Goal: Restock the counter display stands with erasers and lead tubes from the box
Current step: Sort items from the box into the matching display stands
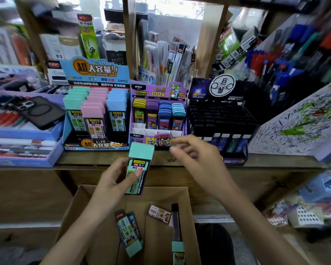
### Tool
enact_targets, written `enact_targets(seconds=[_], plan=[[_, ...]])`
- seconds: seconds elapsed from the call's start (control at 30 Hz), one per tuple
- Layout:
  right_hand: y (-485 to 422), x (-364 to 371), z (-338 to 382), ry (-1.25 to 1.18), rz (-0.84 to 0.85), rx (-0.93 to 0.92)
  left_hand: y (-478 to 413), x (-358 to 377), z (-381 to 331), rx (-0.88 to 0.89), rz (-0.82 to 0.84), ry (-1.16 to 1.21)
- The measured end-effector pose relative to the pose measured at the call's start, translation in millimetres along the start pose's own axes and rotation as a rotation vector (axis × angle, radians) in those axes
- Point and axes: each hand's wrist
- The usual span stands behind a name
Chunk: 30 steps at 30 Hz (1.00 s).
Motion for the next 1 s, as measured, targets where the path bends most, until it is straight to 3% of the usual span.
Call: enact_targets(seconds=[0.1, 0.3, 0.43, 0.5, 0.6, 0.73, 0.87, 1.0], plan=[[-20, 33, 14, -0.082, 0.117, 0.004, -1, -5, -12, 0.074, 0.009, -0.022], [-60, 69, 34, -0.130, 0.169, -0.083, -3, -44, -24, 0.103, -0.055, -0.108], [-100, 83, 56, -0.152, 0.049, -0.106, -16, -101, -15, 0.222, -0.408, -0.751], [-122, 93, 69, -0.150, 0.002, -0.146, -21, -128, -11, 0.227, -0.470, -0.932], [-153, 113, 87, -0.089, -0.040, -0.224, -30, -154, -3, 0.266, -0.413, -1.092], [-178, 139, 91, 0.012, 0.030, -0.294, -37, -162, 6, 0.289, -0.354, -1.200], [-184, 156, 77, 0.278, 0.182, -0.369, -39, -165, 11, 0.309, -0.352, -1.180], [-184, 163, 66, 0.364, 0.229, -0.342, -40, -166, 13, 0.341, -0.359, -1.145]])
Point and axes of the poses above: each hand's wrist, its own y-axis away from the middle knuckle, its own x-axis out of the palm, z = x × y, and after that the axes turned 8 degrees about -x, right-handed
